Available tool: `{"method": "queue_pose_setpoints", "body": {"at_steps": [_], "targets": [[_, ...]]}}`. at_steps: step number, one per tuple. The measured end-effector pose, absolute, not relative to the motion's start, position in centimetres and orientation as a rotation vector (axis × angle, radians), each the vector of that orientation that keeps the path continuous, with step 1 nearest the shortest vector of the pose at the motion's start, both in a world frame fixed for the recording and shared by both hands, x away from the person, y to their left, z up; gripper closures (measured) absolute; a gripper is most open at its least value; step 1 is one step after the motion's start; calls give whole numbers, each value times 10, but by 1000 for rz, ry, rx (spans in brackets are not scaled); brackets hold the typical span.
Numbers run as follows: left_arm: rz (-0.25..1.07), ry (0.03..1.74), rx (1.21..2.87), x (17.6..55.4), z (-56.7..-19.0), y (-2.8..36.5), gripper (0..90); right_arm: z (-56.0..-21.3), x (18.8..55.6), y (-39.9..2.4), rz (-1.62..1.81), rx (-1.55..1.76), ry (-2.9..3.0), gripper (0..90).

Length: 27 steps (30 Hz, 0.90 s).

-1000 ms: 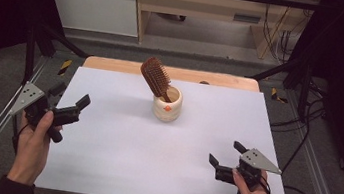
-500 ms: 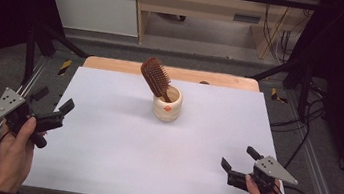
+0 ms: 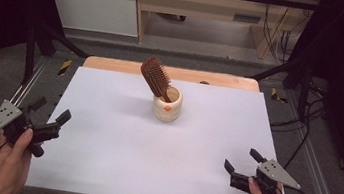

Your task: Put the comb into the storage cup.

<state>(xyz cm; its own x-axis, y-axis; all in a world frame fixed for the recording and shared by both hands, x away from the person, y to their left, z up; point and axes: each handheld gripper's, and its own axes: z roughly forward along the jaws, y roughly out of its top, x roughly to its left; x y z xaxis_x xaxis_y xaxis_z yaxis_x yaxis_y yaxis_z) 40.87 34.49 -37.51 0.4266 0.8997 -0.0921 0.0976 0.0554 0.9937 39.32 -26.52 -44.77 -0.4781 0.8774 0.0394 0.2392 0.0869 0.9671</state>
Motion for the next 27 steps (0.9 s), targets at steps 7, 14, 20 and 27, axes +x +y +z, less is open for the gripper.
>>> {"method": "queue_pose_setpoints", "body": {"at_steps": [7, 14, 20, 27], "targets": [[760, 984, 1403, 403, -394, 350, 28, -449, 393, -265, 1422, 1097, 1789, 34], [754, 990, 1420, 399, -408, 351, 28, -451, 393, -264, 1422, 1090, 1803, 35], [746, 993, 1441, 398, -420, 348, 28, -452, 394, -264, 1423, 1091, 1803, 35], [732, 991, 1456, 399, -431, 341, 28, -453, 394, -264, 1423, 1088, 1808, 35]]}}
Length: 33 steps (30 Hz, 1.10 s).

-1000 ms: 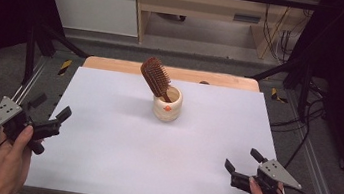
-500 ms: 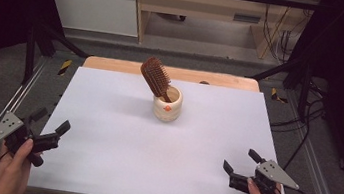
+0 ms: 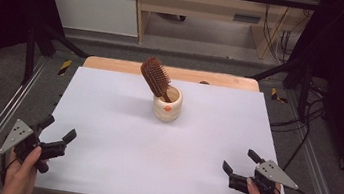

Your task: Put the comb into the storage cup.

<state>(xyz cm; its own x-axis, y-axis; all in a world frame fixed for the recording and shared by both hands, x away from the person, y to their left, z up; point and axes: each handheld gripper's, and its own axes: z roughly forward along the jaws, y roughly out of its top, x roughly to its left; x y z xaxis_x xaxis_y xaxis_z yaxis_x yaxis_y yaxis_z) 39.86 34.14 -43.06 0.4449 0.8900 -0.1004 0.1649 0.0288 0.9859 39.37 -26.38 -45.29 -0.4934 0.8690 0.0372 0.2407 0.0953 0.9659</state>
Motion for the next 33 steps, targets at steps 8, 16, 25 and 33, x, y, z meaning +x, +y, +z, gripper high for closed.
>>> {"method": "queue_pose_setpoints", "body": {"at_steps": [8, 16, 25, 33], "targets": [[725, 966, 1502, 399, -438, 333, 28, -454, 394, -263, 1421, 1088, 1815, 35], [711, 927, 1558, 401, -444, 321, 27, -455, 395, -263, 1416, 1087, 1821, 34], [677, 915, 1582, 404, -450, 310, 27, -457, 397, -263, 1406, 1069, 1834, 34], [659, 909, 1599, 408, -454, 304, 27, -459, 400, -262, 1401, 1058, 1841, 34]]}}
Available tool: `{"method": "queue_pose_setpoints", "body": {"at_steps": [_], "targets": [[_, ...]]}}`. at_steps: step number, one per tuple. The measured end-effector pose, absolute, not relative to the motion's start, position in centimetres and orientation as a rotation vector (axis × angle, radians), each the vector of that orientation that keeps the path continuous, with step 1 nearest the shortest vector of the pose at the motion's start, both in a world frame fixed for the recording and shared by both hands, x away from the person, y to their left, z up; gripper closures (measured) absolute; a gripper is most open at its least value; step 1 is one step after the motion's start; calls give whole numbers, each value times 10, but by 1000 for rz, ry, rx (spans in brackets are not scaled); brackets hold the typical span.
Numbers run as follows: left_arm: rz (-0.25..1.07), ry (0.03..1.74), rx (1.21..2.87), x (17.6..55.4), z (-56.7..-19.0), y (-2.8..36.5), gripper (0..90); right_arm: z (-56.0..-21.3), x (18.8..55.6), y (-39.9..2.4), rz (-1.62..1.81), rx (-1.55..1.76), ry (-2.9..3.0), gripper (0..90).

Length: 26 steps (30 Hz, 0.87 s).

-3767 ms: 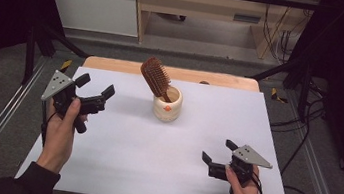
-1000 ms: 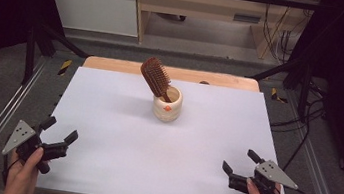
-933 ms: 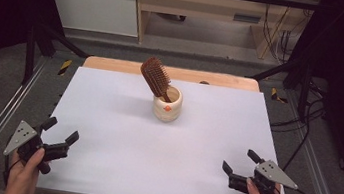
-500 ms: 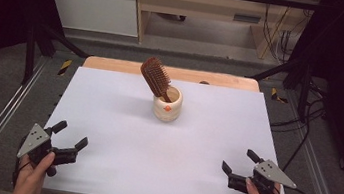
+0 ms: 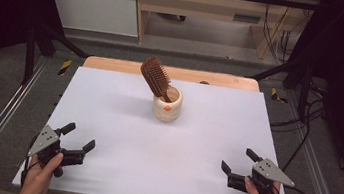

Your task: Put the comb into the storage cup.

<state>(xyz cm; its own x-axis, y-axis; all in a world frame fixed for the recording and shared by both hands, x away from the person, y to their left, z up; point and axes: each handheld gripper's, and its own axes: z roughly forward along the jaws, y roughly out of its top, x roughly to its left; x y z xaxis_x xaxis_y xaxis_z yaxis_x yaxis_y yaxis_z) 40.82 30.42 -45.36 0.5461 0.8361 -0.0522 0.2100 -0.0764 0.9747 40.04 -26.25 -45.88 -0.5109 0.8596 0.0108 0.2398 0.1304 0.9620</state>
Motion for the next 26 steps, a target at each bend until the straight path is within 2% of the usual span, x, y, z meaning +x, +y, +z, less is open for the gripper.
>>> {"method": "queue_pose_setpoints", "body": {"at_steps": [26], "targets": [[675, 892, 1557, 404, -453, 296, 28, -465, 425, -240, 1417, 995, 1855, 49]]}}
